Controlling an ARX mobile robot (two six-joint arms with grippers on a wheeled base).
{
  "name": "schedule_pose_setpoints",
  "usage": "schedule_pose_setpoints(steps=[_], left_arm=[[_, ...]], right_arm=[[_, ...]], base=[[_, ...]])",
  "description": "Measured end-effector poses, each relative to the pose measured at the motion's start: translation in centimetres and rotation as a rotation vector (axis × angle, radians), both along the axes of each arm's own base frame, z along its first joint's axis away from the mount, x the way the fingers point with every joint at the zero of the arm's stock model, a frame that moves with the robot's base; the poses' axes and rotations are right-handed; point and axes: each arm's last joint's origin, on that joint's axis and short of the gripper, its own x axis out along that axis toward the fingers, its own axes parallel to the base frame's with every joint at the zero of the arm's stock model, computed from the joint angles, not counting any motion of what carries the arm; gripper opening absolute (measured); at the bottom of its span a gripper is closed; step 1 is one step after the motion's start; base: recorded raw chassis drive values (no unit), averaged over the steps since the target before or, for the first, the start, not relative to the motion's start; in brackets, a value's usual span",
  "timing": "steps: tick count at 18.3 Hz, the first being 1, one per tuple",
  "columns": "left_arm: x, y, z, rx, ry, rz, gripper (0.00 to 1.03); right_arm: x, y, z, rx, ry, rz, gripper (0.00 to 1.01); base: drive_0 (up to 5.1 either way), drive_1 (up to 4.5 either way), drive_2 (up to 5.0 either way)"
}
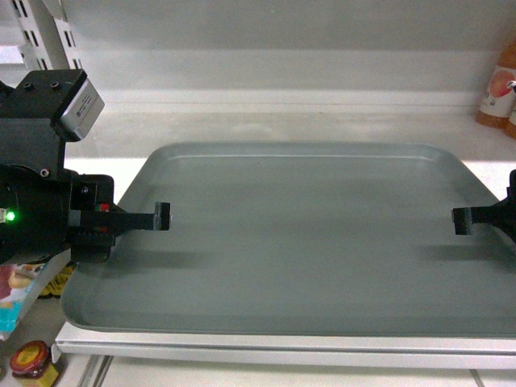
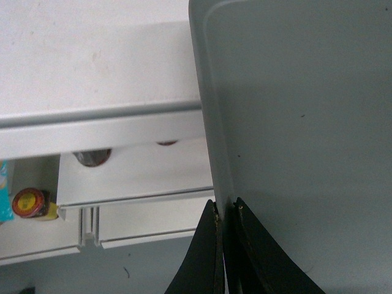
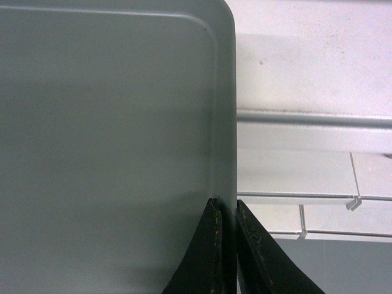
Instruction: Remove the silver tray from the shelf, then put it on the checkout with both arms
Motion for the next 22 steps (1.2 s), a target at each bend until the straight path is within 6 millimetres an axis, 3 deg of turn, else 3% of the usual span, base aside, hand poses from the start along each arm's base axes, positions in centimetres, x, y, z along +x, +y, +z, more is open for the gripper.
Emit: schedule_pose_setpoints(steps=[22], left_arm=[[-0.06, -0.02, -0.01, 0.0, 0.003, -0.002, 0.04]], right_arm=[[-0.07, 0.0, 0.04, -0.001, -0.002, 0.003, 0.03]], base=[[0.1, -4.23, 4.4]])
